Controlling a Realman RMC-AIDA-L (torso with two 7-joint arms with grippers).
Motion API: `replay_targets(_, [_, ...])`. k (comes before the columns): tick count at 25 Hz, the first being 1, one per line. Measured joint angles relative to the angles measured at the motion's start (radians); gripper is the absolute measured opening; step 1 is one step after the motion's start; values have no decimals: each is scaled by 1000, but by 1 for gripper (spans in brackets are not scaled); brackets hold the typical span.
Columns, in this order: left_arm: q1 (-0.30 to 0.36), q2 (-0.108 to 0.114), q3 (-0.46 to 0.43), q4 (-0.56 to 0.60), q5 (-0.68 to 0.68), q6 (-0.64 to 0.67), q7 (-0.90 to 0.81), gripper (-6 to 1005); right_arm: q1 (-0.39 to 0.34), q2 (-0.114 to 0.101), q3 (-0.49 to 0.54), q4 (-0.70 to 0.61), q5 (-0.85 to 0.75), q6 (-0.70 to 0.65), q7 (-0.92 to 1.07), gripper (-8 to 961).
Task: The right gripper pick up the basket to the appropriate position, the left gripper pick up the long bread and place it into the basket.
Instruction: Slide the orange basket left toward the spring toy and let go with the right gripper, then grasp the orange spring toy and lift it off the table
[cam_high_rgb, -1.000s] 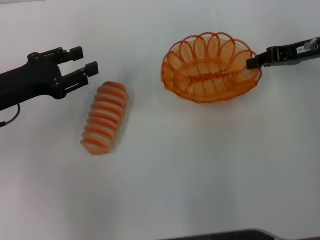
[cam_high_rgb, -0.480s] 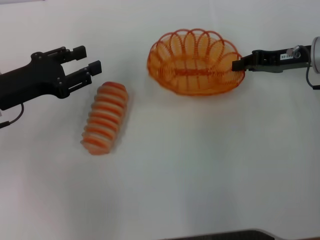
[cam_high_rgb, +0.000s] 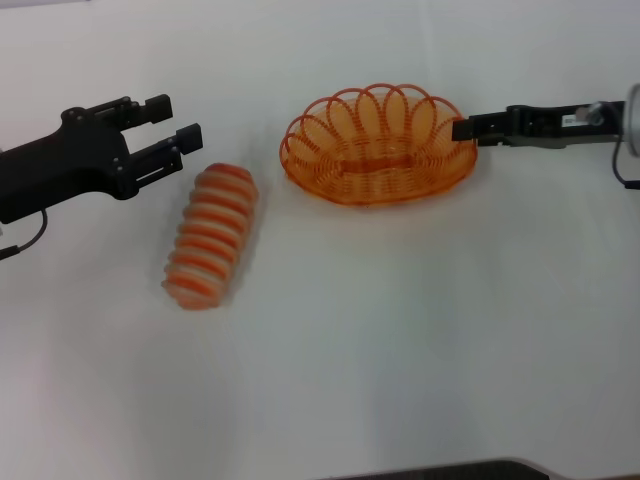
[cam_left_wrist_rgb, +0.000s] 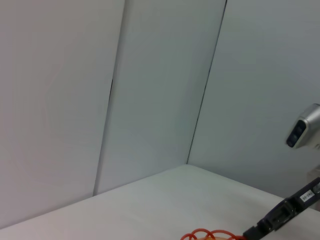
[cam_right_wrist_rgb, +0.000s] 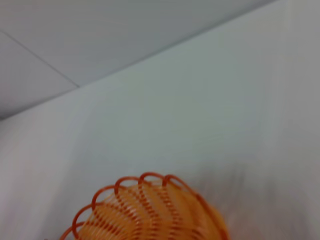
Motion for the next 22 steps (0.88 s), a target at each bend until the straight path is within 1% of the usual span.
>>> replay_targets(3, [0, 0, -3, 1, 0, 1, -3, 565, -54, 4, 6, -54, 65, -6, -67, 474])
replay_targets(5, [2, 0, -4, 1, -4, 1, -3, 565, -101, 17, 12, -118, 132, -5, -141, 546])
replay_targets(7, [6, 0, -4, 1, -9, 0, -3, 565, -147, 29, 27, -157, 245, -19, -260, 617])
replay_targets(8, [8, 0, -4, 1, -10, -3, -3, 565, -186, 35, 36, -149, 377, -86, -438, 653])
replay_targets(9, [10, 0, -5, 0, -10, -6, -3, 565, -186, 35, 36, -149, 377, -86, -438, 674])
replay_targets(11, [13, 0, -10, 0, -11, -14, -5, 565, -212, 42, 34, -127, 461, -197, -613, 715])
replay_targets(13, [16, -3, -16, 0, -11, -31, -15, 565, -222, 50, 30, -111, 473, -302, -753, 756])
replay_targets(15, [19, -5, -16, 0, -8, -46, -30, 565, -227, 59, 28, -103, 441, -349, -830, 753])
replay_targets(17, [24, -5, -8, 7, -3, -56, -65, 565, -234, 66, 28, -99, 398, -363, -875, 750])
replay_targets(19, [33, 0, 15, 29, 2, -53, -127, 565, -238, 68, 28, -92, 360, -367, -903, 748])
replay_targets(20, [38, 3, 29, 47, 9, -50, -163, 565, -239, 68, 27, -87, 343, -367, -912, 748])
replay_targets(22, [50, 6, 66, 122, 48, -31, -280, 565, -239, 68, 27, -80, 322, -367, -919, 748])
